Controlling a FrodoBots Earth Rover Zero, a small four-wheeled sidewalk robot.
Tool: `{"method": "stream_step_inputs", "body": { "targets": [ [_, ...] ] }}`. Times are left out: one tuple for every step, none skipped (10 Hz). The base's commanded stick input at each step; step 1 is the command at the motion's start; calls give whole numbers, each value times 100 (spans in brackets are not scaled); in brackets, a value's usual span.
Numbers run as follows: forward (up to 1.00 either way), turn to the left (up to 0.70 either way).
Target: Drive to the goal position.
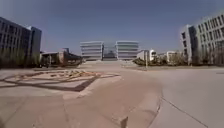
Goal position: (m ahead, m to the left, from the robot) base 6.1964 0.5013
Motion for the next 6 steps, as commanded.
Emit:
{"method": "stream_step_inputs", "body": {
  "targets": [
    [70,2],
    [70,2],
    [70,2],
    [70,2],
    [70,2],
    [70,2]
  ]
}}
